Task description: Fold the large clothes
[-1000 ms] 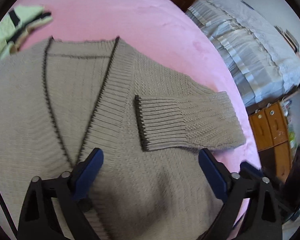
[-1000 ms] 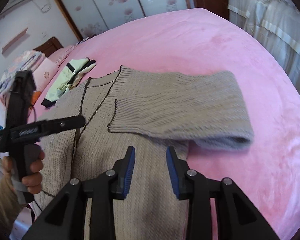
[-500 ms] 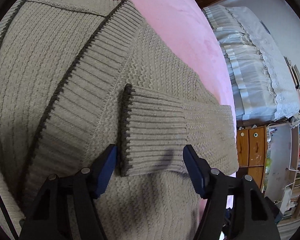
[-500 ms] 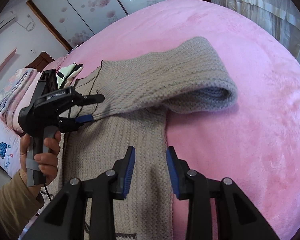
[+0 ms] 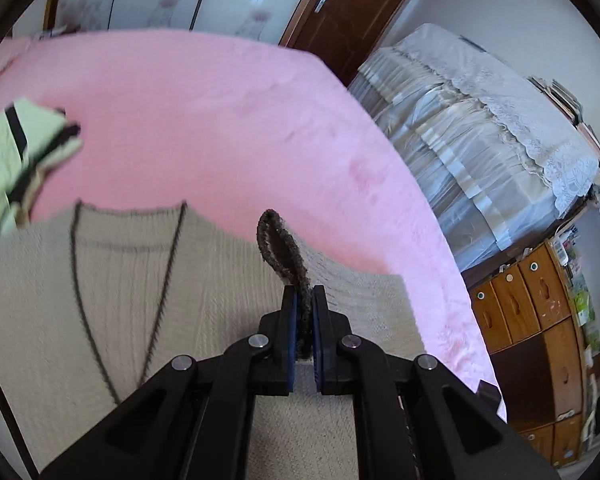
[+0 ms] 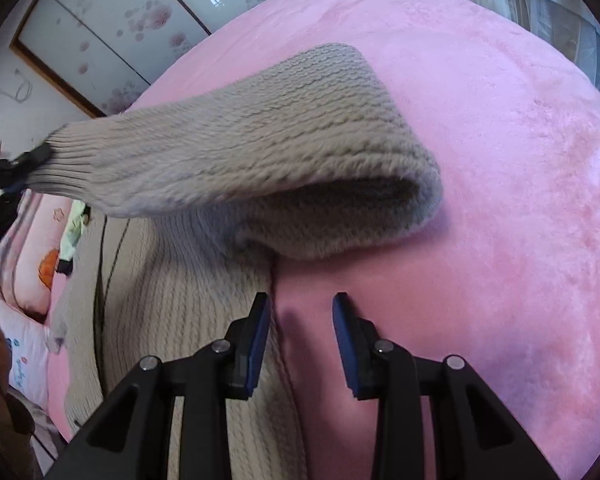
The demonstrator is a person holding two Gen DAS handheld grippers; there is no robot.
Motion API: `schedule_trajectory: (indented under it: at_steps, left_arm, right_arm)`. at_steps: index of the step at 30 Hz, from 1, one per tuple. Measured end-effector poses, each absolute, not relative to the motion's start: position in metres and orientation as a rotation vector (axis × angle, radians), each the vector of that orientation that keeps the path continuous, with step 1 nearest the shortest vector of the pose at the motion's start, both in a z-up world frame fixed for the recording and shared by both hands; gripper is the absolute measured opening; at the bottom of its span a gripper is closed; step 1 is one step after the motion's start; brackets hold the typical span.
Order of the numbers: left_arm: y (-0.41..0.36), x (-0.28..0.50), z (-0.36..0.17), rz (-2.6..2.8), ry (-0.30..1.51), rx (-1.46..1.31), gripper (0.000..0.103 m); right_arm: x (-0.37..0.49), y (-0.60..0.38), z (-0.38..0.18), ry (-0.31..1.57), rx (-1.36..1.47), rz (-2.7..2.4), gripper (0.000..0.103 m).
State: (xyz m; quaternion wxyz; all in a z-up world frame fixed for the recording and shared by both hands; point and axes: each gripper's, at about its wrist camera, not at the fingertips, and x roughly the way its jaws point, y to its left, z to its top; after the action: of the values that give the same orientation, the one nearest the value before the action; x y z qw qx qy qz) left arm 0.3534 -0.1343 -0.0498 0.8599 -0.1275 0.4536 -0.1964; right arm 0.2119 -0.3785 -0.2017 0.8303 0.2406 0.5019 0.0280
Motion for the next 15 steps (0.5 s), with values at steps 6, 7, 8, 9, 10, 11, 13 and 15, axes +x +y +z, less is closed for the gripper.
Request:
schedule_trajectory:
  at_steps: [6, 7, 8, 9, 10, 11, 13, 15]
  left_arm:
    - [-0.098, 0.367, 0.008, -0.301, 0.845, -0.202, 0.004]
    - [-0.088, 0.369, 0.012, -0.286, 0.841, -0.205, 0.004]
    - [-0.075, 0.373, 0.015, -0.264, 0.836, -0.207, 0.004]
    - [-0.060, 0.376, 0.017, -0.232, 0.828, -0.200, 0.004]
    - [-0.044, 0.379, 0.018, -0.194, 0.817, -0.186, 0.004]
    - [-0.034, 0.380, 0.014, -0.174, 0.816, -0.183, 0.004]
    - [-0.002, 0.387, -0.003, -0.121, 0.842, -0.199, 0.004]
    - [0.019, 0.391, -0.033, -0.062, 0.893, -0.196, 0.004]
  right_arm:
    - [0.237, -0.377, -0.198, 1.018, 0.533, 0.020, 0.043]
    - [0.240, -0.375, -0.197, 1.018, 0.528, 0.018, 0.043]
    - [0.244, -0.371, -0.195, 1.019, 0.507, 0.017, 0.043]
    - [0.247, -0.367, -0.193, 1.019, 0.479, 0.018, 0.043]
    - [0.248, -0.362, -0.192, 1.020, 0.449, 0.016, 0.043]
    - [0.251, -0.355, -0.191, 1.026, 0.398, 0.007, 0.043]
    - [0.254, -0.344, -0.191, 1.034, 0.327, -0.016, 0.044]
    - [0.257, -0.335, -0.194, 1.046, 0.263, -0.036, 0.044]
